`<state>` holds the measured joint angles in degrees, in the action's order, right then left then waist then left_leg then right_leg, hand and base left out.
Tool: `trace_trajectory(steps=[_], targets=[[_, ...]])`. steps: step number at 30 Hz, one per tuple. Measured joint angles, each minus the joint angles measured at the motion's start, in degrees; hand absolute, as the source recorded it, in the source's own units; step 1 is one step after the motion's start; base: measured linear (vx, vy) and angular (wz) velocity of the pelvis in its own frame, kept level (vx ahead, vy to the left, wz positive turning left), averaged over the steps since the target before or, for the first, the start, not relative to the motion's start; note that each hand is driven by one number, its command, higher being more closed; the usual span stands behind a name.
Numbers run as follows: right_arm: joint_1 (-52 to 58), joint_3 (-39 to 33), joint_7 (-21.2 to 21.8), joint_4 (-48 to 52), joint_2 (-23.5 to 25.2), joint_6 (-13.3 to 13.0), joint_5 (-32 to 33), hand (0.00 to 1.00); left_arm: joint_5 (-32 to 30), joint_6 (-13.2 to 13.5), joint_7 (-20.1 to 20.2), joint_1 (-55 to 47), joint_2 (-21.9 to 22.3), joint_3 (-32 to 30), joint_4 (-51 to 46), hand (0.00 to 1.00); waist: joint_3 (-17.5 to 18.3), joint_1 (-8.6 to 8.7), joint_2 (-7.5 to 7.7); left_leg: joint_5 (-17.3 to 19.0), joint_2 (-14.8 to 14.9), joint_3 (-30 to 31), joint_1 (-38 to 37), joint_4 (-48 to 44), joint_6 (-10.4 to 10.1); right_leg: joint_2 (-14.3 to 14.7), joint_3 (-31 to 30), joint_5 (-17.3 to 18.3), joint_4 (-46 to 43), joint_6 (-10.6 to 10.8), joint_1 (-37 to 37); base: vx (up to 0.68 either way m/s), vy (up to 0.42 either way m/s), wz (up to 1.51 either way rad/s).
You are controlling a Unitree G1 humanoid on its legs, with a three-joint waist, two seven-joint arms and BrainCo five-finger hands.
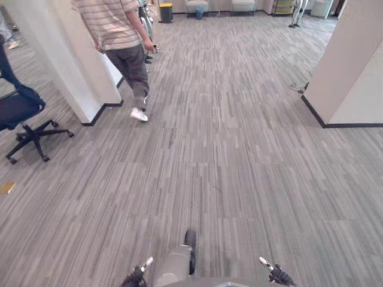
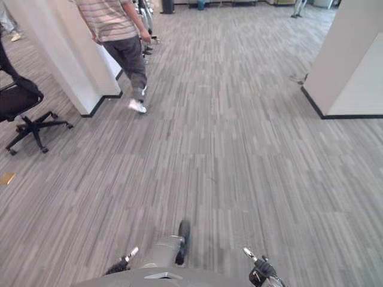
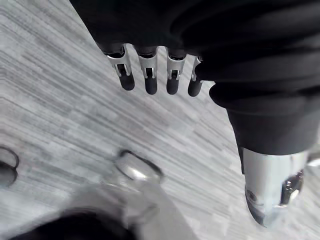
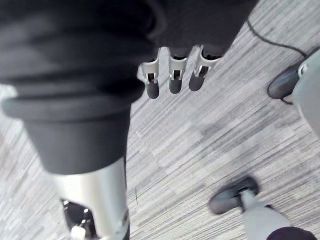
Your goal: Organize washtable
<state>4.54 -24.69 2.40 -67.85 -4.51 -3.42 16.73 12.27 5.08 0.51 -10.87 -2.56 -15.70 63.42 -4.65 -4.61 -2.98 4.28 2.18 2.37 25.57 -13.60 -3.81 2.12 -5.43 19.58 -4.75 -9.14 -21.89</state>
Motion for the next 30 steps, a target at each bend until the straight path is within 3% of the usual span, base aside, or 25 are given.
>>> trace_trajectory(steps=[1, 2, 3, 4, 5, 6, 7, 8, 10, 11, 12, 14, 15, 16, 17, 18, 20, 22, 25, 26, 30], targets=[[1.7, -0.3, 0.1, -0.4, 0.5, 0.0, 0.0, 0.0, 0.2, -0.1, 0.0, -1.7, -0.7, -0.5, 1.5, 0.0, 1.8, -0.58, 1.88, -6.2, -1.0, -4.0, 1.0, -4.7, 1.1, -2.3, -1.7, 2.3, -4.1, 1.4, -0.2, 0.69, 0.128, -0.53], [3.7, -1.0, 0.1, -0.4, 1.6, 0.1, 0.0, 0.0, 0.3, -0.2, 0.0, -3.0, -1.5, -0.6, 2.5, 0.0, 4.4, -0.35, 4.06, -7.7, -2.7, -5.5, 1.4, -7.0, 2.3, -4.3, -1.9, 0.7, -14.1, 7.2, 4.0, 0.76, 0.034, -0.24], [4.4, -2.0, 0.2, -0.7, 2.3, 0.2, 0.0, 0.0, 0.3, -0.2, 0.0, -3.0, -2.2, -0.4, 2.9, 0.0, 4.7, 0.02, 5.27, -7.2, -3.9, -6.0, 0.5, -7.1, 3.1, -5.0, -2.3, -1.1, -20.8, 9.8, 6.3, 0.73, -0.001, 0.1], [4.5, -2.9, 0.2, -1.9, 2.9, 0.2, 0.0, 0.0, 0.3, -0.2, 0.1, -3.0, -3.0, -0.3, 3.4, 0.0, 4.6, 0.45, 6.38, -6.1, -5.3, -6.4, -1.3, -6.7, 4.7, -5.5, -2.8, -4.1, -27.6, 12.3, 8.6, 0.7, -0.007, 0.37], [4.6, -5.2, 0.2, -3.3, 3.4, 0.3, 0.0, 0.0, 0.2, -0.4, 0.1, -2.7, -4.3, 0.6, 4.1, 0.0, 3.7, 1.64, 7.34, -4.2, -7.9, -5.8, -5.7, -5.2, 6.8, -5.2, -4.9, -13.7, -39.6, 18.4, 12.7, 0.82, -0.04, 0.57], [5.1, -5.7, 0.4, -4.2, 3.3, 0.3, 0.0, 0.0, 0.3, -0.4, 0.1, -2.4, -4.9, 2.1, 3.9, 0.0, 3.7, 2.68, 7.26, -2.7, -9.3, -4.7, -9.7, -4.0, 7.2, -5.4, -4.4, -17.8, -49.4, 22.2, 16.4, 0.77, -0.04, 0.53], [5.5, -5.8, 0.5, -4.0, 3.2, 0.3, 0.1, 0.0, 0.3, -0.4, 0.1, -2.1, -4.9, 2.7, 3.8, 0.0, 3.5, 2.72, 6.94, -2.1, -9.8, -4.2, -12.2, -3.2, 7.5, -6.1, -2.8, -17.8, -53.4, 21.6, 18.4, 0.71, -0.06, 0.46], [6.5, -5.5, 0.8, -3.1, 2.7, 0.0, 0.0, 0.0, -0.1, -0.3, 0.2, -0.9, -4.7, 4.1, 3.5, 0.0, 3.1, 3.08, 5.63, -0.9, -10.3, -2.5, -18.4, 0.0, 8.7, -8.7, 3.3, -14.6, -60.1, 15.2, 23.4, 0.42, -0.025, 0.28], [6.7, -4.9, 1.2, -2.3, 2.1, 0.1, -0.1, 0.0, -1.9, 0.0, 0.3, 0.7, -4.7, 6.1, 3.3, 0.0, 1.8, 3.37, 4.43, -0.2, -9.8, -0.5, -26.0, 3.9, 9.2, -9.7, 8.1, -9.4, -58.4, 11.0, 27.1, 0.13, -0.015, 0.35], [6.7, -5.0, 1.2, -2.3, 2.1, 0.1, -0.1, 0.0, -2.4, 0.2, 0.3, 1.0, -4.7, 6.4, 3.3, 0.0, 1.8, 3.61, 4.27, 0.1, -9.6, -0.2, -27.6, 5.0, 9.4, -9.9, 9.3, -7.9, -55.7, 10.7, 28.2, -0.08, 0.005, 0.37], [6.6, -5.3, 1.4, -2.2, 2.1, 0.0, 0.0, 0.0, -2.5, 0.2, 0.3, 1.8, -4.6, 6.3, 3.4, 0.0, 1.8, 4.01, 3.98, 1.2, -8.9, 0.7, -30.3, 6.1, 9.6, -10.2, 11.7, -5.3, -47.5, 10.8, 30.2, -0.16, 0.031, 0.35], [6.1, -5.2, 1.4, -2.0, 2.1, -0.1, 0.0, 0.0, -2.5, 0.2, 0.3, 2.3, -4.3, 6.0, 3.3, 0.0, 1.5, 4.3, 3.72, 3.4, -7.8, 1.5, -32.6, 6.2, 9.4, -9.5, 13.2, -5.1, -31.4, 11.4, 32.2, -0.18, 0.035, 0.29], [5.9, -4.8, 1.3, -2.1, 2.1, -0.1, 0.1, 0.0, -2.5, 0.2, 0.3, 2.2, -4.2, 6.0, 3.4, 0.0, 1.5, 4.24, 3.56, 4.6, -7.0, 1.7, -33.9, 5.8, 8.6, -8.5, 13.9, -8.2, -18.7, 11.9, 31.6, -0.11, -0.032, 0.25], [5.9, -4.0, 1.3, -2.0, 2.2, -0.2, 0.1, 0.0, -2.5, 0.3, 0.3, 2.1, -4.3, 5.4, 3.4, 0.0, 1.4, 4.22, 4.05, 5.9, -6.8, 2.2, -34.7, 5.2, 7.3, -8.2, 13.9, -14.3, -10.4, 11.4, 31.1, -0.05, -0.089, 0.29], [5.9, -4.0, 1.3, -2.0, 2.3, -0.2, 0.1, 0.0, -2.5, 0.3, 0.3, 2.1, -4.3, 4.9, 3.4, 0.0, 1.3, 4.28, 4.29, 6.9, -6.9, 2.7, -35.1, 4.6, 6.9, -8.2, 13.8, -17.7, -8.2, 11.2, 30.7, 0.1, -0.211, 0.42], [6.3, -3.0, 1.2, -2.0, 2.7, -0.1, 0.1, 0.0, -2.5, 0.3, 0.3, 1.9, -4.2, 3.1, 3.3, 0.0, 1.4, 4.32, 5.13, 9.2, -7.1, 3.6, -35.6, 3.2, 6.0, -8.5, 13.7, -23.3, -7.6, 10.9, 30.3, 0.22, -0.264, 0.35], [5.9, -2.0, 1.1, -2.1, 0.7, -0.1, 0.0, 0.0, -2.6, 0.4, 0.2, 1.5, -1.6, 0.1, 3.4, 0.0, 1.6, 3.9, 3.07, 11.2, -3.9, 4.6, -36.1, 1.3, 4.1, -5.8, 15.2, -20.6, -7.4, 9.5, 28.4, 0.31, -0.329, 0.21], [4.8, -1.7, 1.1, -2.0, 0.1, -0.2, 0.0, 0.0, -2.6, 0.3, 0.2, 1.7, -1.5, -0.1, 3.9, 0.0, 1.5, 4.0, 2.11, 11.5, -2.2, 5.7, -36.1, 1.0, 3.5, -4.1, 16.5, -20.3, -5.1, 8.8, 26.9, 0.22, -0.265, 0.22], [4.4, -0.1, 1.1, -2.1, -0.1, -0.2, 0.0, 0.0, -2.6, 0.3, 0.2, 1.9, -1.7, 0.1, 3.9, 0.0, 1.2, 4.19, 2.57, 10.2, -1.4, 8.2, -36.5, 0.8, 1.2, -3.8, 18.7, -19.6, -3.3, 7.8, 24.1, 0.13, -0.177, 0.31], [3.7, 0.3, 0.1, -2.2, 0.2, 0.0, -0.4, 0.0, -4.2, 1.3, -0.1, 2.1, -3.5, 4.5, 4.0, 0.0, 1.3, 4.24, 3.53, 11.1, -1.8, 9.2, -36.0, 6.1, 2.7, -3.7, 19.0, -25.2, 5.4, 10.2, 22.7, 0.02, -0.029, 0.06], [3.7, 0.3, 0.1, -2.2, 0.2, 0.0, -0.4, 0.0, -4.2, 1.3, -0.1, 2.0, -3.5, 4.5, 4.0, 0.0, 1.3, 4.21, 3.53, 11.1, -1.8, 9.2, -36.0, 6.2, 2.7, -3.7, 19.0, -25.2, 5.5, 10.2, 22.7, 0.0, 0.0, 0.0]])
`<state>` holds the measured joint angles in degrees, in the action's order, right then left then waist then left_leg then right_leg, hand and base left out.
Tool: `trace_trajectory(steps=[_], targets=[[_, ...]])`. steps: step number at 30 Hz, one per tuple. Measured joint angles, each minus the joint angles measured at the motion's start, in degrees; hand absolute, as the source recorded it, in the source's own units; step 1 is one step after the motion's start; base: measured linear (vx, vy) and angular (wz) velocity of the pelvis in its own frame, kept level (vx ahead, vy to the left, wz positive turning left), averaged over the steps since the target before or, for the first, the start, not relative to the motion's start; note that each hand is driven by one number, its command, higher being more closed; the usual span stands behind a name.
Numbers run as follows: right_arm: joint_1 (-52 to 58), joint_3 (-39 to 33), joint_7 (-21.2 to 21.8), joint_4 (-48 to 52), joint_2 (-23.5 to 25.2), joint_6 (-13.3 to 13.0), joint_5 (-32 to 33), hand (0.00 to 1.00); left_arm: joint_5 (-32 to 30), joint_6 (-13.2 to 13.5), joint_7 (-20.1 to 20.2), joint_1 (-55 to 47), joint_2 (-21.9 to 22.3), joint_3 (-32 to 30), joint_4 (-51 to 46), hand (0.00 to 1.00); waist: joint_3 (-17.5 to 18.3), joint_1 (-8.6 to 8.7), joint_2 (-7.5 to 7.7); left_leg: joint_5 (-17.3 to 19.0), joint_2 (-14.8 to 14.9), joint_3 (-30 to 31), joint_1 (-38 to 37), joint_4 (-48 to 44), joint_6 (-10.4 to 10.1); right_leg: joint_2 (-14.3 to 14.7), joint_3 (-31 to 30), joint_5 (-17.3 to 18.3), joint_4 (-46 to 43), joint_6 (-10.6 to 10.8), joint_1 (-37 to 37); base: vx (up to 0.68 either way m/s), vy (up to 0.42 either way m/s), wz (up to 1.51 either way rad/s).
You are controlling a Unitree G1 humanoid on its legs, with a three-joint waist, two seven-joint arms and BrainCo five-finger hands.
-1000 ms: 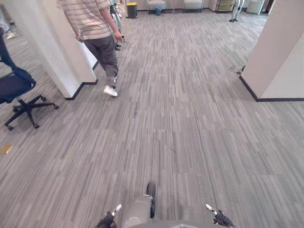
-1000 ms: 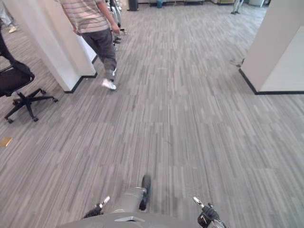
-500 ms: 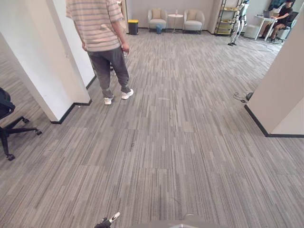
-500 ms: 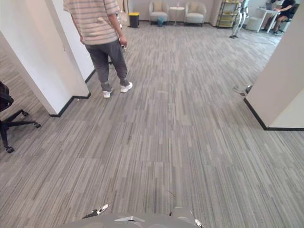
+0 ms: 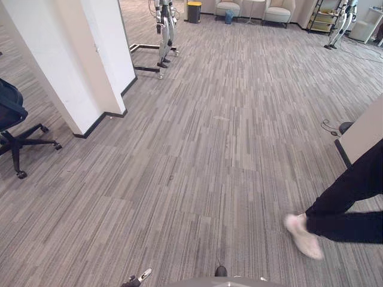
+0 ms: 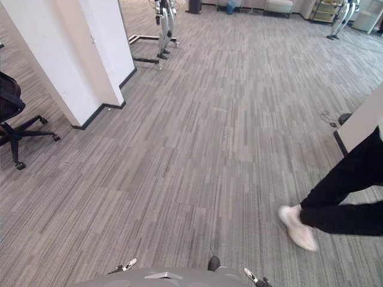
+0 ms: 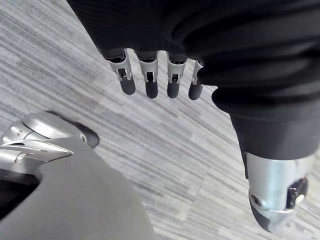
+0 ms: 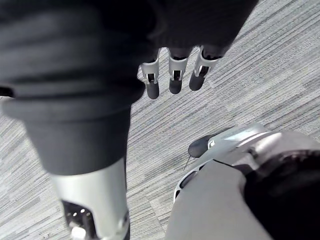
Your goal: Organize washtable
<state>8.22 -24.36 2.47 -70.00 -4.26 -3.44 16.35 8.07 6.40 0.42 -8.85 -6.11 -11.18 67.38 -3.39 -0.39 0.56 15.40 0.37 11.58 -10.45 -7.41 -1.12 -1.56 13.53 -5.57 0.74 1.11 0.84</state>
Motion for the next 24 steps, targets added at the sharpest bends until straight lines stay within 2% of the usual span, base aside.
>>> trace_trajectory(steps=[3, 8, 12, 17, 19, 20, 22, 23, 24], targets=[[0.0, -0.1, 0.0, 0.0, 0.0, 0.3, -0.3, 0.0, 0.0, 0.0, 0.0, -0.1, 0.0, 0.0, 0.0, 0.0, 0.0, -0.06, -0.02, 0.0, 0.0, -0.1, 0.3, 0.2, 0.0, 0.0, 0.1, -0.4, 1.5, 0.4, -0.3, 0.0, 0.0, 0.0], [-0.2, -0.6, 0.3, 0.0, -0.2, 0.5, -4.8, 0.0, 0.0, -0.1, 0.1, -0.2, -0.2, 0.5, 0.0, 0.0, 0.5, -0.1, -0.25, -0.3, -0.1, -0.1, 2.2, 1.1, 0.3, 0.1, 0.5, -1.9, 4.7, 0.5, 0.5, 0.02, -0.003, 0.03], [-0.6, -0.5, 0.7, 0.0, -1.0, 1.6, -7.0, 0.0, 0.0, -0.9, 0.2, 0.1, -0.5, 2.7, 0.0, 0.0, 0.9, -0.07, -0.88, -1.1, 0.0, 0.1, 4.0, 1.6, 0.0, 0.1, 1.3, -2.1, 4.5, 0.1, 2.4, 0.08, -0.016, 0.09], [-1.4, -0.6, 1.0, 0.0, -2.0, 1.6, -8.7, 0.0, 0.0, -1.5, 0.3, 0.3, 0.0, 3.3, 0.0, 0.0, 0.7, -0.02, -2.05, -1.6, 0.2, -2.6, 4.3, 0.3, -0.7, 1.0, -0.5, -1.5, 4.2, -0.3, 2.8, 0.08, -0.036, -0.16], [-1.5, -1.1, 1.0, 0.0, -1.8, 1.7, -8.6, 0.0, 0.0, -1.5, 0.3, 0.4, -0.1, 3.3, -0.1, 0.0, 0.6, 0.14, -1.97, -1.5, 0.1, -4.7, 5.9, -3.5, -0.8, 0.9, -1.9, 0.7, 0.9, -0.7, 4.4, 0.08, -0.052, -0.35], [-1.5, -1.4, 1.0, 0.0, -1.6, 1.6, -8.6, 0.0, 0.1, -1.6, 0.3, 0.3, -0.2, 3.2, -0.3, 0.0, 0.6, 0.25, -1.8, -1.1, 0.0, -6.2, 7.3, -8.4, -1.5, 0.9, -2.6, 2.9, -1.6, -1.4, 5.2, 0.06, -0.051, -0.36], [-1.6, -3.1, 1.0, 0.1, -1.3, 1.7, -8.5, 0.0, 0.2, -1.6, 0.3, -0.1, 0.7, -0.2, -2.1, 0.0, -0.8, -0.19, -1.73, -1.1, 0.3, -9.8, 13.1, -25.2, -2.8, 1.2, -4.3, 6.1, -6.1, -2.1, 5.2, -0.07, -0.018, -0.46], [-1.6, -3.9, 0.9, 0.2, -1.7, 1.7, -8.5, 0.0, 0.6, -1.5, 0.2, -0.4, 1.6, -2.6, -3.6, 0.0, -1.9, -0.61, -2.71, -5.4, 1.7, -11.7, 18.8, -38.7, -2.3, 2.3, -5.6, 8.2, -8.5, -2.5, 4.9, -0.2, 0.005, -0.61], [-1.5, -4.6, 0.9, 0.2, -1.8, 1.8, -8.5, 0.0, 0.6, -1.5, 0.2, -0.6, 1.9, -2.9, -4.2, 0.0, -2.2, -1.26, -2.92, -9.0, 2.3, -12.1, 21.2, -43.6, -2.0, 2.5, -6.9, 8.9, -9.2, -2.6, 4.6, -0.34, -0.024, -0.97]])
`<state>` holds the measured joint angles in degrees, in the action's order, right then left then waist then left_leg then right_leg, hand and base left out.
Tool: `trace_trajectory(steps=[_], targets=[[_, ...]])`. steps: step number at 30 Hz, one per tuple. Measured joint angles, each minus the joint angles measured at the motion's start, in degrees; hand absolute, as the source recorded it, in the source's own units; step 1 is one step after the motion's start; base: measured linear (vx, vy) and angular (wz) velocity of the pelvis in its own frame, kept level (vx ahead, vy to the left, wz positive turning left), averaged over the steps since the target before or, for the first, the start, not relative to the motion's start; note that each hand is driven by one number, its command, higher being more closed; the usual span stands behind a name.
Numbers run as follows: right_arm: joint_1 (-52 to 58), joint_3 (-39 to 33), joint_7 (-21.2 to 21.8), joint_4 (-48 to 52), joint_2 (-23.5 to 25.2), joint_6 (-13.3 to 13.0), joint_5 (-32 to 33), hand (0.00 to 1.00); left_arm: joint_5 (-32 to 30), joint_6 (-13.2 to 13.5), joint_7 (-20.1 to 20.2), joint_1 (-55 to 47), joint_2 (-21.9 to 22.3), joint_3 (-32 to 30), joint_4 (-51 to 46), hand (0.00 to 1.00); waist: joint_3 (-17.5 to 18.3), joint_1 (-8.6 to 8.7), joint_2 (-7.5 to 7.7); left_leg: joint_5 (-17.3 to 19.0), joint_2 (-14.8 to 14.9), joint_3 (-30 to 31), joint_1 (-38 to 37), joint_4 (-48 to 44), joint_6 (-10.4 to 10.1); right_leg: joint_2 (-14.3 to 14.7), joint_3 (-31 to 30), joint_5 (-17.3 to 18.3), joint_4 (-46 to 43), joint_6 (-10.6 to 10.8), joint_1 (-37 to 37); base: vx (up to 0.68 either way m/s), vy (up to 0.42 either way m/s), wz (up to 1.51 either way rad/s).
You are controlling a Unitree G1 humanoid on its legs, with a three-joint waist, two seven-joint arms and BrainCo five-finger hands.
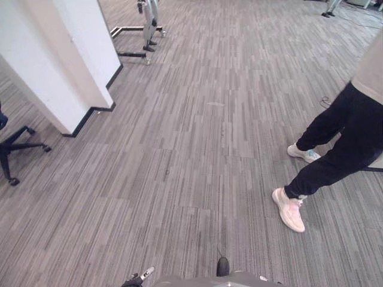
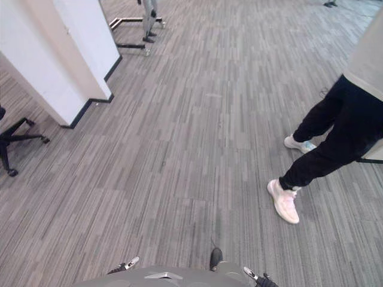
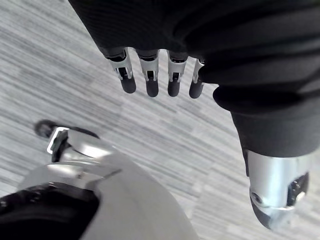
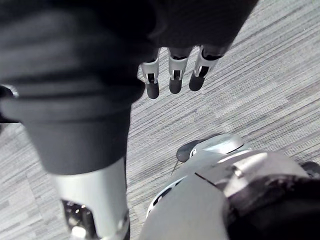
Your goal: Organize washtable
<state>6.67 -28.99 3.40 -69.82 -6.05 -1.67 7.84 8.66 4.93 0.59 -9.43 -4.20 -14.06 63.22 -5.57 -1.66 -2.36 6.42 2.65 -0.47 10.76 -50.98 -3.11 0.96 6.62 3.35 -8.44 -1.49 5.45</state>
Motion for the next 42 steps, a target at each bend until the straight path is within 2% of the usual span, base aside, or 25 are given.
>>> trace_trajectory(steps=[1, 3, 5, 7, 9, 11, 13, 14, 15, 17, 18, 19, 23, 25, 26, 27, 28, 29, 30, 31, 32, 35, 39, 41, 42], targets=[[-0.1, 0.0, -0.2, 0.5, 0.5, 0.3, 0.0, 0.0, 0.1, -0.1, 0.0, -0.3, 0.1, -0.2, -0.2, 0.0, 0.1, -0.84, 0.52, -4.5, 1.2, -2.1, 2.9, -6.7, -0.3, 0.1, -1.9, 0.5, 0.2, -0.3, -1.8, -0.29, -0.032, -0.69], [-0.1, -0.9, -0.5, 0.6, 0.4, 0.9, 0.0, 0.0, 0.6, 0.0, 0.0, 0.5, 0.2, -0.6, -0.4, 0.0, -0.2, -0.18, 0.19, 3.3, 2.8, -4.6, 9.1, -7.6, 0.7, -0.1, -1.7, 1.7, 0.5, -0.3, -2.2, -0.33, 0.004, -0.08], [-0.5, -2.9, -0.9, 0.3, 0.5, 1.2, 0.0, 0.0, 2.3, 0.4, 0.0, 0.5, 0.4, -1.3, -0.5, 0.0, -0.8, -0.84, 0.68, 5.0, 2.5, -6.2, 12.9, 3.5, 1.4, -1.4, -2.2, 2.6, 0.9, 0.4, -2.7, -0.33, 0.035, -0.01], [-0.9, -4.0, -0.9, 0.5, 0.6, 1.1, -0.1, 0.0, 3.0, 0.1, -0.1, -1.2, 2.0, -4.4, -0.2, 0.0, -1.0, -1.48, -0.07, 1.9, 2.8, -4.1, 12.7, 27.0, -0.9, -1.6, -3.0, 4.7, 0.8, 1.5, -3.7, -0.29, 0.038, -0.29], [-1.0, -7.0, -0.9, 0.3, 0.6, 1.1, -0.1, 0.0, 3.5, 0.0, 0.0, -2.5, 2.5, -4.6, 0.3, 0.0, -0.8, -2.12, -0.61, -0.5, 3.5, -2.3, 13.2, 35.1, -1.2, -1.5, -3.9, 7.6, -1.4, 2.3, -4.0, 0.23, 0.076, -0.29], [-1.1, -7.7, -0.8, 0.3, 0.6, 1.1, -0.1, 0.0, 3.4, -0.4, 0.1, -3.9, 2.6, -5.6, 2.7, 0.0, 0.2, -2.48, -0.46, -1.2, 4.0, -2.5, 15.1, 29.8, 0.5, -2.3, -5.1, 12.3, -7.0, 3.0, -2.7, 0.55, 0.156, -0.41], [-0.1, -7.7, -0.8, 0.1, 0.5, 1.1, -0.1, 0.0, 3.5, -0.9, 0.1, -6.5, 2.1, -6.2, 4.9, 0.0, 2.6, -2.79, 1.23, -1.8, 1.5, -4.6, 14.1, 26.2, 1.1, -5.6, -6.3, 17.5, -13.3, 5.1, -2.9, 0.68, 0.157, -0.31], [0.7, -7.3, -0.7, -0.6, 1.3, 1.2, -0.1, 0.0, 3.2, -1.0, 0.4, -7.0, 0.7, -6.0, 5.5, 0.0, 3.9, -2.53, 3.72, 0.4, -1.6, -5.9, 13.0, 25.2, 2.8, -8.6, -6.8, 19.0, -26.6, 7.2, 1.3, 0.67, 0.095, 0.2], [-0.1, -7.1, -0.5, -0.5, 2.3, 1.1, -0.1, 0.0, 3.2, -1.2, 0.2, -6.3, -1.0, -4.8, 5.9, 0.0, 3.5, -1.62, 5.4, 2.0, -3.9, -6.0, 9.5, 25.9, 4.0, -11.2, -6.5, 12.8, -38.9, 7.4, 5.1, 0.7, 0.094, 0.47], [0.5, -5.6, -0.1, -0.7, 3.0, 1.1, -0.1, 0.0, 3.3, -1.2, 0.2, -5.4, -2.9, -1.3, 4.6, 0.0, 2.8, -0.45, 5.25, 3.1, -6.1, -4.5, 3.5, 28.9, 5.3, -12.9, -5.5, 1.5, -47.6, 5.5, 6.5, 0.54, 0.065, 0.58], [0.4, -4.4, 0.2, -0.5, 2.9, 0.7, 0.1, 0.0, 3.2, -1.1, 0.2, -3.8, -3.1, 1.2, 3.6, 0.0, 2.4, 0.0, 4.95, 4.0, -7.0, -2.9, -1.3, 31.0, 6.4, -13.2, -4.4, 0.0, -53.2, 4.9, 7.1, 0.54, 0.013, 0.47], [0.2, -2.8, 0.5, -0.4, 2.6, 0.2, 0.1, 0.0, 3.2, -1.1, 0.2, -2.1, -3.2, 2.4, 2.8, 0.0, 2.3, 0.26, 4.83, 4.8, -7.2, -1.7, -5.1, 33.0, 6.9, -13.2, -1.5, 3.6, -56.5, 3.2, 9.5, 0.52, 0.001, 0.38], [-0.2, 0.2, 0.9, 0.8, 2.5, -0.8, 0.3, 0.0, 3.4, -0.4, -0.1, 3.7, -3.0, 3.9, 1.6, 0.0, 0.6, 2.38, 4.18, 7.1, -6.3, 1.0, -13.5, 38.8, 7.9, -9.8, 6.7, 8.8, -37.1, 3.5, 16.7, 0.46, -0.071, 0.35], [1.0, 0.5, 0.9, 0.6, 2.8, -0.6, 2.3, 0.0, 3.4, 0.3, -0.2, 6.1, -2.3, 5.0, -0.8, 0.0, 0.1, 2.98, 4.46, 10.0, -6.2, 2.0, -18.4, 42.1, 7.0, -9.2, 10.9, 1.6, -8.1, 5.7, 16.4, 0.52, -0.164, 0.39], [1.2, 0.4, 0.9, 0.5, 2.8, -0.5, 2.3, 0.0, 3.4, 0.6, -0.2, 6.3, -2.1, 5.0, -1.3, 0.0, -0.2, 2.84, 4.74, 10.9, -6.5, 2.3, -19.8, 43.0, 6.8, -9.3, 11.4, -0.1, -3.7, 6.2, 16.7, 0.65, -0.336, 0.28], [1.7, 0.4, 0.9, 0.4, 2.7, -0.1, 2.3, 0.0, 3.3, 0.5, -0.2, 6.3, -1.0, 4.6, -1.5, 0.0, 0.0, 3.04, 4.05, 13.3, -5.5, 3.0, -21.7, 43.2, 6.8, -8.8, 10.9, -1.1, -3.2, 5.3, 18.1, 0.93, -0.379, 0.34], [3.1, 0.0, 0.7, 1.1, 1.7, -0.2, 2.3, 0.0, 3.2, 0.5, -0.2, 3.8, 0.8, 3.3, -1.4, 0.0, 1.9, 3.97, 1.05, 15.4, -2.4, 4.0, -23.6, 40.1, 4.9, -5.9, 11.0, -1.0, -7.0, 1.3, 17.8, 0.92, -0.346, 0.48], [3.1, 0.0, 0.8, 1.2, 1.5, -0.1, 2.2, 0.0, 3.2, 0.5, -0.1, 3.8, 1.2, 2.0, -1.3, 0.0, 1.4, 4.45, 1.31, 15.9, -2.1, 3.5, -21.1, 32.7, 4.3, -5.6, 11.2, -2.8, -8.3, -0.3, 17.0, 0.85, -0.347, 0.59], [3.2, 0.0, 0.8, 1.4, 1.6, -0.1, 2.2, 0.0, 3.0, 0.1, -0.1, 4.2, 2.3, -0.9, -1.0, 0.0, 0.4, 4.43, 0.94, 12.7, -0.9, 3.6, -14.0, 12.3, -0.8, -4.4, 10.5, -5.6, -9.1, -3.4, 14.1, 0.45, -0.354, 0.28], [3.2, 0.6, 1.0, 3.1, 1.0, 0.0, 2.2, 0.0, 3.3, 0.2, -0.2, 3.4, 4.2, -4.8, -1.5, 0.0, -0.5, 3.11, -1.43, -1.7, 2.0, 3.6, -7.1, -4.1, -3.5, -1.2, 11.0, -2.1, -8.8, -4.1, 9.7, 0.37, -0.38, -0.09], [2.6, 1.5, 1.0, 3.5, 0.4, -0.1, 2.2, 0.0, 3.8, 0.3, -0.1, 3.0, 4.3, -5.3, -1.7, 0.0, -1.1, 1.89, -1.35, -6.9, 2.8, 3.6, -4.7, -10.2, -4.8, 0.3, 9.8, -0.8, -8.6, -4.8, 7.7, 0.26, -0.303, -0.76], [-2.9, 4.9, 0.9, 3.6, -0.1, -0.2, 2.2, 0.0, 3.4, 0.3, 0.3, 1.7, 2.1, -5.3, -2.0, 0.0, -3.3, -0.8, -0.47, -1.9, 2.3, 2.5, 4.7, -22.8, -1.5, 3.2, 4.6, 2.0, -3.4, -5.9, -5.4, 0.09, -0.197, -0.85], [-8.1, 8.9, 1.0, 5.0, 0.5, -0.4, 2.4, 0.0, 3.4, -0.2, 1.2, -2.3, 1.7, -6.3, 0.4, 0.0, -4.6, -3.7, 1.69, 4.0, 1.1, -0.7, 13.4, 5.4, -0.8, 1.5, -2.0, 5.0, 4.2, -3.5, -18.6, 0.39, -0.122, -0.93], [-7.1, 12.5, 1.0, 7.3, 0.0, -0.8, 3.1, 0.0, 3.5, -0.6, 1.1, -5.1, 2.6, -6.4, 2.2, 0.0, -3.0, -4.98, -0.54, -0.7, 1.6, 2.0, 11.8, 35.9, -2.7, 1.7, -5.3, 8.5, 7.3, -2.2, -23.5, 0.47, 0.066, -0.81], [-6.8, 13.9, 1.0, 7.6, -0.2, -0.9, 4.0, 0.0, 3.5, -0.7, 1.1, -6.4, 2.8, -6.5, 2.3, 0.0, -2.6, -5.37, -1.08, -1.0, 2.1, 3.0, 12.4, 38.4, -2.6, 1.7, -6.7, 11.3, 7.2, -1.8, -25.0, 0.14, 0.234, -0.77]])
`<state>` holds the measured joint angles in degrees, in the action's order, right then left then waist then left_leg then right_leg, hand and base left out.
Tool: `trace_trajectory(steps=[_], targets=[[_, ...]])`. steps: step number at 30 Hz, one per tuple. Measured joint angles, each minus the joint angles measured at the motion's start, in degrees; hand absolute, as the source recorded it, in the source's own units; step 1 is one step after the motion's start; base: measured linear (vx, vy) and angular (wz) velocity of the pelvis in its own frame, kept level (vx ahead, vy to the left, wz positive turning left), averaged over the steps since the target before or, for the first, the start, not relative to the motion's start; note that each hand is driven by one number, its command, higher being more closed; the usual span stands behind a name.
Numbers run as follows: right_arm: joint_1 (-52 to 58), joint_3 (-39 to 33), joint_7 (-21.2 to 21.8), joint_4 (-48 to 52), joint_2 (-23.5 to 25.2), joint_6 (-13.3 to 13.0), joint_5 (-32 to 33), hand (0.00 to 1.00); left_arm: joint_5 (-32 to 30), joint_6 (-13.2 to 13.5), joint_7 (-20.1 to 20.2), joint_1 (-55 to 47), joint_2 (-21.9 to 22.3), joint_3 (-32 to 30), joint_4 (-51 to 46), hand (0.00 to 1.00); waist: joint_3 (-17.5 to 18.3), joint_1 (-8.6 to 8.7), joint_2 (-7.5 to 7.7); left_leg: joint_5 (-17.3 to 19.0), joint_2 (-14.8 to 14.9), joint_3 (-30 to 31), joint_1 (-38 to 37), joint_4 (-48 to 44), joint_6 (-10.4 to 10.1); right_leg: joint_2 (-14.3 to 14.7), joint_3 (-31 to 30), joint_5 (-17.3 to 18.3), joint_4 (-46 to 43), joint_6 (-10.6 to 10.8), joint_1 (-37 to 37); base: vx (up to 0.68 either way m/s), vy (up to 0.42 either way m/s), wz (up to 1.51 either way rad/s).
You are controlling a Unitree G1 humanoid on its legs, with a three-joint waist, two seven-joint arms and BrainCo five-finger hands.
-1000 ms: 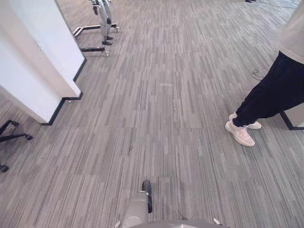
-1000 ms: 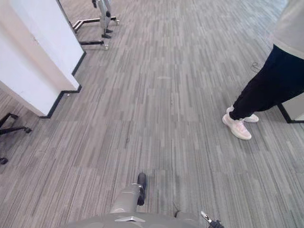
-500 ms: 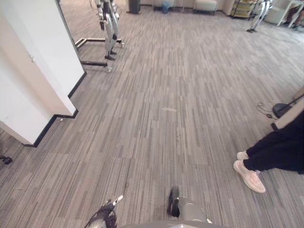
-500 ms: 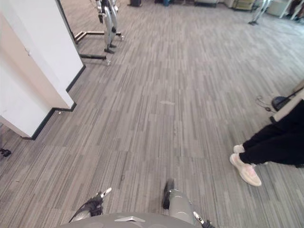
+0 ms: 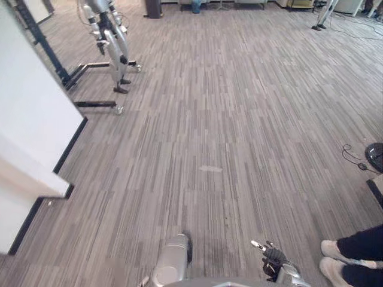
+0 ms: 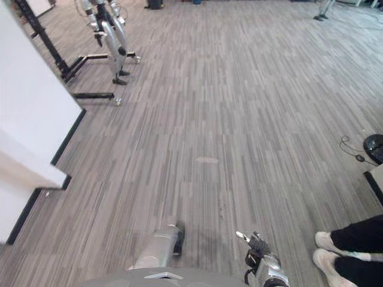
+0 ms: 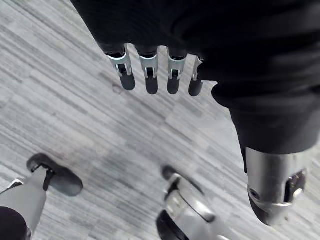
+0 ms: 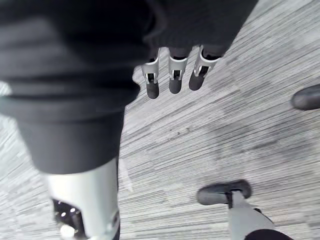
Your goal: Organize washtable
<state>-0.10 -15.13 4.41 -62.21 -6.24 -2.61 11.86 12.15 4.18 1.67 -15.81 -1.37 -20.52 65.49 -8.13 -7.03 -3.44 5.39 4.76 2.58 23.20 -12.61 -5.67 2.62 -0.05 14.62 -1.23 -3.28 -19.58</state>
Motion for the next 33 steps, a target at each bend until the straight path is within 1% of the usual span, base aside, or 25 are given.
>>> trace_trajectory(steps=[1, 3, 4, 6, 7, 9, 10, 13, 15, 17, 18, 19, 20, 21, 22, 23, 24, 25, 27, 28, 29, 30, 31, 32, 33], targets=[[0.3, 1.3, 0.0, -0.3, 0.5, 0.1, 0.5, 0.0, 0.1, -0.3, -0.2, -0.9, -0.2, -0.7, 0.8, 0.0, 0.4, 0.01, 0.51, -5.6, -0.6, -0.8, 1.0, -4.5, 0.5, -1.5, -1.2, 3.2, -1.5, 0.5, -1.7, 0.19, 0.277, -0.68], [3.2, 1.5, 0.1, -1.0, 1.6, 0.2, 0.4, 0.0, 0.5, -0.3, -0.7, -1.9, -0.2, -2.0, 1.7, 0.0, 3.7, 0.28, 4.18, -7.3, -3.7, -3.6, 0.0, -6.5, 2.5, -5.5, -3.0, 5.1, -19.0, 1.4, 5.2, 0.66, 0.113, -0.43], [4.2, 1.2, 0.1, -1.4, 1.8, 0.2, 0.4, 0.0, 0.6, -0.2, -0.8, -1.5, -0.5, -2.0, 2.0, 0.0, 3.3, 0.58, 5.87, -6.5, -6.1, -4.6, -3.4, -6.2, 4.6, -7.5, -4.1, 1.0, -33.8, 7.6, 10.3, 0.61, 0.063, -0.16], [5.3, -0.4, 0.4, -3.1, 2.5, 0.3, 1.4, 0.0, 1.1, -0.6, -1.1, 0.3, -3.2, 1.0, 1.3, 0.0, 1.3, 2.99, 7.11, -3.9, -9.6, -2.9, -10.0, -5.0, 7.7, -8.8, -3.8, -10.4, -53.0, 12.0, 16.1, 0.62, 0.015, 0.57], [5.6, -0.9, 0.7, -2.8, 2.0, 0.0, 0.9, 0.0, 1.1, -0.7, -1.3, 1.7, -5.0, 3.4, -0.6, 0.0, 1.2, 4.71, 7.08, -2.8, -10.7, -0.7, -14.3, -4.0, 8.8, -8.7, -1.6, -9.8, -62.7, 11.1, 20.6, 0.56, -0.051, 0.98], [6.9, -0.7, 0.8, -2.7, 0.8, -0.1, 0.1, 0.0, 1.1, 0.0, -1.7, 4.5, -5.7, 5.8, -6.0, 0.0, 0.9, 4.89, 6.36, -1.1, -10.9, 2.0, -20.0, -1.3, 9.8, -9.1, 2.5, -8.0, -67.0, 8.3, 26.3, 0.16, -0.021, 0.85], [7.8, -0.8, 0.7, -2.9, 0.6, -0.1, 0.2, 0.0, 1.9, 1.2, -2.3, 7.0, -5.4, 7.0, -8.9, 0.0, 1.0, 5.03, 6.12, 0.2, -10.8, 4.0, -22.6, 0.3, 10.3, -9.5, 4.7, -6.6, -65.0, 6.3, 30.9, -0.05, 0.0, 0.73], [8.7, -1.3, 0.7, -2.5, 0.8, -0.5, 0.5, 0.0, 3.3, 2.7, -2.5, 9.8, -3.7, 8.7, -12.5, 0.0, 0.8, 5.29, 5.46, 2.9, -9.5, 5.9, -26.4, 1.8, 10.6, -10.2, 8.5, -4.5, -50.1, 5.4, 37.0, 0.12, -0.078, 0.38], [10.0, -1.8, 0.5, -1.4, 1.2, -0.4, 0.5, 0.0, 4.5, 2.8, -2.7, 10.8, -1.7, 8.7, -13.8, 0.0, 0.9, 5.72, 4.72, 6.4, -7.6, 7.2, -29.3, 1.5, 9.1, -9.0, 10.5, -6.7, -24.4, 6.6, 36.3, -0.03, -0.033, 0.25], [10.5, -1.9, 0.5, -0.9, 1.5, -0.4, 0.5, 0.0, 4.5, 2.8, -2.7, 10.7, -0.6, 8.5, -13.7, 0.0, 0.9, 5.77, 5.02, 9.0, -6.8, 8.2, -32.0, 1.8, 7.5, -7.9, 8.7, -10.8, -10.6, 6.4, 34.9, 0.18, -0.197, 0.23], [10.8, -1.8, 0.4, -0.9, 2.0, -0.3, 0.5, 0.0, 4.3, 2.7, -2.7, 10.3, 0.5, 8.0, -13.7, 0.0, 1.4, 5.88, 5.72, 11.0, -6.2, 8.6, -33.8, 1.8, 6.5, -7.7, 8.0, -14.6, -7.2, 6.0, 33.8, 0.34, -0.335, 0.25], [11.0, -1.8, 0.3, -0.9, 1.9, -0.2, 0.4, 0.0, 4.1, 2.7, -2.7, 10.0, 0.6, 7.3, -13.5, 0.0, 1.6, 6.04, 5.38, 11.9, -5.3, 9.1, -34.7, 1.6, 5.8, -7.0, 8.1, -18.7, -7.6, 5.6, 33.2, 0.41, -0.394, 0.25], [11.0, -2.0, 0.3, -1.0, 1.6, 0.3, 0.4, 0.0, 3.9, 2.7, -2.6, 9.4, 1.1, 7.0, -12.5, 0.0, 2.1, 6.2, 4.87, 12.0, -4.3, 9.5, -34.9, 0.0, 5.5, -6.0, 8.6, -19.6, -9.5, 4.3, 33.2, 0.5, -0.443, 0.2], [10.7, -2.8, 0.2, -1.0, 1.3, 0.5, 0.2, 0.0, 2.9, 2.6, -2.5, 9.2, 1.9, 6.9, -11.4, 0.0, 3.1, 6.23, 3.72, 11.9, -2.7, 9.7, -33.9, -4.4, 4.8, -4.4, 9.6, -17.4, -10.6, 2.6, 32.7, 0.61, -0.516, 0.19], [10.5, -2.8, 0.3, -0.9, 0.8, 0.5, -0.1, 0.0, 2.5, 2.7, -2.3, 9.0, 2.4, 6.2, -10.7, 0.0, 3.3, 6.09, 2.79, 11.0, -1.7, 10.5, -31.9, -11.2, 3.2, -2.6, 10.6, -15.9, -10.2, 1.1, 30.4, 0.57, -0.467, 0.11], [10.3, -2.6, 0.3, -0.8, 0.7, 0.5, -0.1, 0.0, 2.5, 2.7, -2.2, 9.1, 2.4, 5.0, -10.3, 0.0, 3.4, 5.94, 2.63, 9.2, -1.5, 10.8, -29.0, -18.9, 0.1, -1.4, 10.8, -14.7, -9.6, 0.4, 28.6, 0.45, -0.413, 0.08], [10.0, -2.4, 0.2, -0.7, 0.5, 0.5, -0.1, 0.0, 2.6, 2.7, -2.2, 9.2, 2.4, 3.4, -9.3, 0.0, 3.4, 5.72, 2.29, 5.7, -1.4, 11.4, -24.0, -31.5, -4.6, -0.1, 11.4, -13.5, -7.9, -0.4, 25.3, 0.29, -0.284, 0.03], [9.9, -2.4, 0.1, -0.9, 0.3, 0.5, -0.1, 0.0, 2.6, 2.6, -2.2, 9.1, 2.2, 3.4, -8.8, 0.0, 3.3, 5.57, 2.12, 5.3, -1.3, 11.4, -21.9, -37.2, -5.5, 0.7, 11.4, -13.3, -7.1, -0.8, 23.5, 0.24, -0.261, -0.11], [8.9, -2.2, 0.0, -1.0, 0.3, 0.5, -0.1, 0.0, 3.1, 2.6, -2.2, 9.0, 1.0, 3.4, -7.1, 0.0, 2.2, 4.09, 2.57, 6.0, -0.2, 8.2, -15.9, -48.2, -4.2, 2.2, 10.4, -12.9, -5.0, -1.4, 18.1, 0.21, -0.222, -0.26], [7.7, -2.2, 0.0, -1.0, 0.6, 0.5, -0.1, 0.0, 3.1, 2.7, -2.0, 9.2, 0.3, 3.5, -7.1, 0.0, 1.6, 3.76, 2.94, 7.3, 0.8, 5.3, -13.0, -48.0, -2.1, 2.3, 9.8, -12.9, -3.2, -1.3, 15.2, 0.19, -0.188, -0.2], [7.3, -2.2, 0.0, -1.0, 0.7, 0.5, 0.0, 0.0, 3.2, 2.8, -1.9, 9.3, 0.2, 3.5, -7.1, 0.0, 1.5, 3.66, 3.04, 8.1, 1.2, 4.1, -12.0, -46.1, -1.5, 2.3, 9.6, -12.9, -2.2, -1.3, 14.0, 0.14, -0.147, -0.21], [6.6, -2.2, 0.0, -1.4, 0.7, 0.4, 0.0, 0.0, 3.2, 2.8, -1.8, 9.3, 0.2, 3.5, -7.0, 0.0, 1.2, 3.35, 3.42, 9.3, 1.4, 2.3, -11.9, -38.0, -1.3, 2.1, 8.9, -12.5, -1.2, -0.6, 12.5, -0.05, -0.031, -0.26], [6.5, -1.5, 0.0, -1.4, 0.6, 0.2, 0.1, 0.0, 3.2, 2.8, -1.8, 9.1, 0.3, 3.5, -6.3, 0.0, 1.9, 3.21, 2.49, 8.7, 1.4, 1.5, -12.7, -24.4, -0.8, 2.1, 8.7, -11.5, -0.1, -0.2, 11.5, -0.17, 0.042, -0.26], [6.5, -1.3, 0.1, -1.4, 0.4, 0.2, 0.4, 0.0, 3.2, 2.7, -1.8, 9.0, 0.4, 3.5, -5.6, 0.0, 2.3, 3.36, 1.69, 7.8, 1.5, 1.6, -13.0, -18.0, -0.5, 2.4, 8.7, -11.3, 0.5, -0.1, 11.3, -0.29, 0.165, -0.2], [6.5, -1.3, 0.1, -1.4, -0.2, 0.2, 0.5, 0.0, 3.2, 2.5, -1.8, 8.9, 0.5, 3.6, -4.2, 0.0, 3.0, 3.54, 0.52, 3.3, 1.4, 2.1, -13.7, -8.2, 1.7, 2.8, 8.6, -10.3, 0.4, 0.2, 11.6, 0.25, 0.369, 0.03]])
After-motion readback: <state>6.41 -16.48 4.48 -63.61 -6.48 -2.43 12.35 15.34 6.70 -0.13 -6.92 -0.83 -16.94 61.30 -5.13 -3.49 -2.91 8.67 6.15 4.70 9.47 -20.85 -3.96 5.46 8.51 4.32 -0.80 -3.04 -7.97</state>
